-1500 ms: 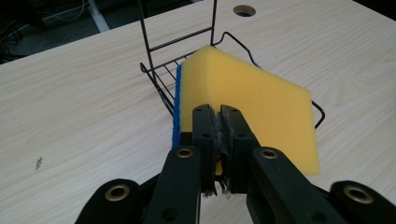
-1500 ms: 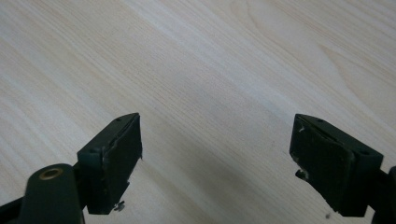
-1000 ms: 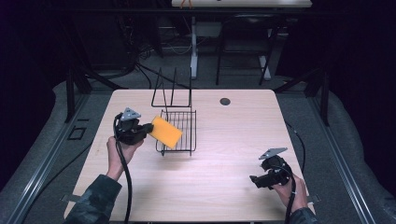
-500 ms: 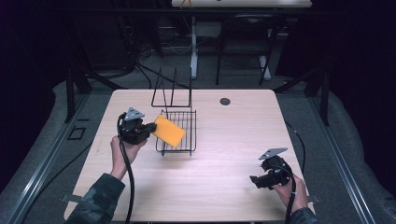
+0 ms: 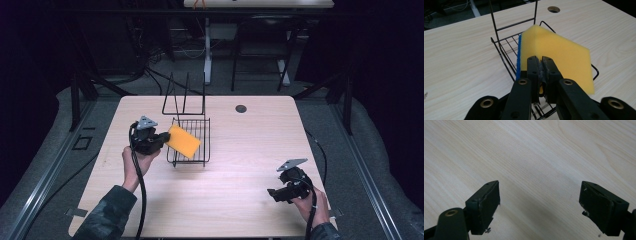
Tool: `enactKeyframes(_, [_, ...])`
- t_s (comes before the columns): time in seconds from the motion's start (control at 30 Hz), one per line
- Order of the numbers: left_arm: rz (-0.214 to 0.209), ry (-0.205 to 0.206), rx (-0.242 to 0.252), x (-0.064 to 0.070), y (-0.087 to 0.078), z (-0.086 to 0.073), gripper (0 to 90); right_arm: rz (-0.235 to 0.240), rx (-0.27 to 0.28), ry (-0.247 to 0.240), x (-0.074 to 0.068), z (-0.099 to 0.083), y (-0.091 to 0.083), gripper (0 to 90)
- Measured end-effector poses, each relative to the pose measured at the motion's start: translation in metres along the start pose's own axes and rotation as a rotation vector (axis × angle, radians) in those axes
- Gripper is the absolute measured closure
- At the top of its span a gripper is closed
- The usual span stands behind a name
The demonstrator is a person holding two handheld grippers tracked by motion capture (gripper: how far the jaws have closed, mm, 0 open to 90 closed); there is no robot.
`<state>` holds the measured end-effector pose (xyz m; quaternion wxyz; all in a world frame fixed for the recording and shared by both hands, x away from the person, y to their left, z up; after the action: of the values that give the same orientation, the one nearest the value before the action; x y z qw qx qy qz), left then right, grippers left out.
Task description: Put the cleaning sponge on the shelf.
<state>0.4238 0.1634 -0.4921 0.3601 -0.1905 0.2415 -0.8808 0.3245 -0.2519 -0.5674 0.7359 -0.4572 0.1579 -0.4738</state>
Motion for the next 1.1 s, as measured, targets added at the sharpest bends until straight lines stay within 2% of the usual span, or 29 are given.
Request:
enactKeyframes(0.5, [-0.007, -0.042, -0.004, -0.002, 0.020, -0.002, 85.2, 0.007, -0.007, 0.002, 0.000, -0.001, 0.000, 16.7])
enactKeyframes(0.63, [0.002, -0.050, 0.012, -0.003, 0.023, -0.003, 85.1, 0.008, -0.006, 0.001, -0.001, -0.001, 0.000, 16.6])
enactKeyframes(0.77, [0.008, -0.047, 0.002, -0.003, 0.027, -0.005, 85.1, 0.008, -0.008, -0.004, -0.001, -0.001, 0.000, 16.6])
enactKeyframes(1.0, [0.002, -0.092, 0.002, -0.007, 0.034, -0.010, 84.7, 0.009, -0.013, -0.008, -0.001, -0.001, 0.001, 16.7])
enactKeyframes(1.1, [0.001, -0.089, -0.014, -0.008, 0.038, -0.011, 84.4, 0.011, -0.015, -0.009, -0.002, -0.001, 0.001, 16.6])
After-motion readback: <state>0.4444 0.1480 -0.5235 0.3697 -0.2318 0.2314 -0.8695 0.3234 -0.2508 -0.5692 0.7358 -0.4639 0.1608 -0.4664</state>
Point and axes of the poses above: each handheld gripper's, and its own axes: y roughly forward along the jaws, z roughly out of its top, x roughly to its right, the point moved 4 cm from there along y, roughly forward along the jaws, and after that the axes turned 11 degrees about -z, right-handed, at the moved point
